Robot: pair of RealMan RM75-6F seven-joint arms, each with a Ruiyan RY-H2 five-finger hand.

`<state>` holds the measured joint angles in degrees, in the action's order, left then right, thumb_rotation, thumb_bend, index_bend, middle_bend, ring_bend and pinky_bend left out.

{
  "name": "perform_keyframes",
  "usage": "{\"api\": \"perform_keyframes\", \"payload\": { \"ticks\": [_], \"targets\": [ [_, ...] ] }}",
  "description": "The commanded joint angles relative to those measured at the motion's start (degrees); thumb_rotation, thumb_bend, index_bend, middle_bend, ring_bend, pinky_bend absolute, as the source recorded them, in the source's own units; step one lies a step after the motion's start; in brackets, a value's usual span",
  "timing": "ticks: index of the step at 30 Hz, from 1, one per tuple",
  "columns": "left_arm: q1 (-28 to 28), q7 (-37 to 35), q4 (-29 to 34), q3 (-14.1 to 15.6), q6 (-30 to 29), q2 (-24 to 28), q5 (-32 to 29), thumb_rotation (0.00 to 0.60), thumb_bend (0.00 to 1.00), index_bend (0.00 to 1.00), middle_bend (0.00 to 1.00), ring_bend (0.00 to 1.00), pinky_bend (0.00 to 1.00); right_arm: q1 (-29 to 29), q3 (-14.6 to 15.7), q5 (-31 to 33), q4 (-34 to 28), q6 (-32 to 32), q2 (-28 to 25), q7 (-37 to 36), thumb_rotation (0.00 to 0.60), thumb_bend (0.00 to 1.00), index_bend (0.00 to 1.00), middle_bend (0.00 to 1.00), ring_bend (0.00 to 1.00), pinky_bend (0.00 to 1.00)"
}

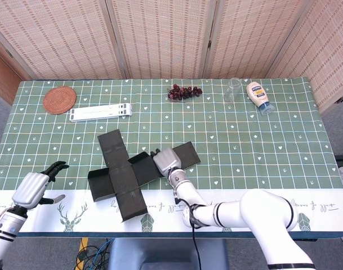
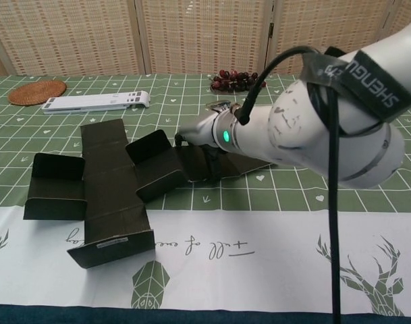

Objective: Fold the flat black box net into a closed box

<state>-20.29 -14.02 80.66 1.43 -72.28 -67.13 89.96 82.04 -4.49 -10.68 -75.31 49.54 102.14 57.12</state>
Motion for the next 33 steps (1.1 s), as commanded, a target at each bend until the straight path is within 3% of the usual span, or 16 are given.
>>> {"api": "perform_keyframes", "payload": {
  "ticks": [1, 6, 10, 20, 33],
  "targets": [
    [-0.2, -0.5, -0.9, -0.3, 0.1, -0.6, -0.1, 0.600, 0.14, 0.22, 0.18, 0.47, 0.75, -1.8, 0.2, -2.8, -2.5, 1.0, -2.1, -1.7, 0.600, 0.35, 0.21, 0.24, 0.78, 1.00],
    [-1.5, -0.7, -5.0, -0.9, 0.6, -3.6, 1.0, 0.600, 0.14, 0.27, 0.20, 0.62, 0.76, -5.6, 1.2, -8.2, -6.8, 1.8, -6.2, -5.7, 0.600, 0.37, 0.23, 0.26, 0.78, 1.00],
    [-3.3, 1.0, -10.0, -1.1, 1.0, -7.2, 2.9, 0.600, 0.14, 0.25, 0.21, 0.70, 0.80, -8.3, 2.2, -11.5, -8.9, 1.8, -8.7, -8.4, 0.600, 0.38, 0.24, 0.26, 0.78, 1.00],
    [-6.7, 4.6, -19.3, -1.8, 1.4, -17.6, 4.9, 0.600, 0.14, 0.06, 0.14, 0.72, 0.81, -12.0, 3.2, -16.6, -10.2, 1.4, -10.8, -12.0, 0.600, 0.39, 0.24, 0.26, 0.78, 1.00],
    [-9.2, 4.7, -21.7, -3.7, 1.9, -25.8, 2.8, 0.600, 0.14, 0.00, 0.12, 0.73, 0.81, -13.7, 2.4, -20.4, -9.8, 0.1, -10.9, -14.5, 0.600, 0.40, 0.24, 0.26, 0.78, 1.00]
  ]
}}
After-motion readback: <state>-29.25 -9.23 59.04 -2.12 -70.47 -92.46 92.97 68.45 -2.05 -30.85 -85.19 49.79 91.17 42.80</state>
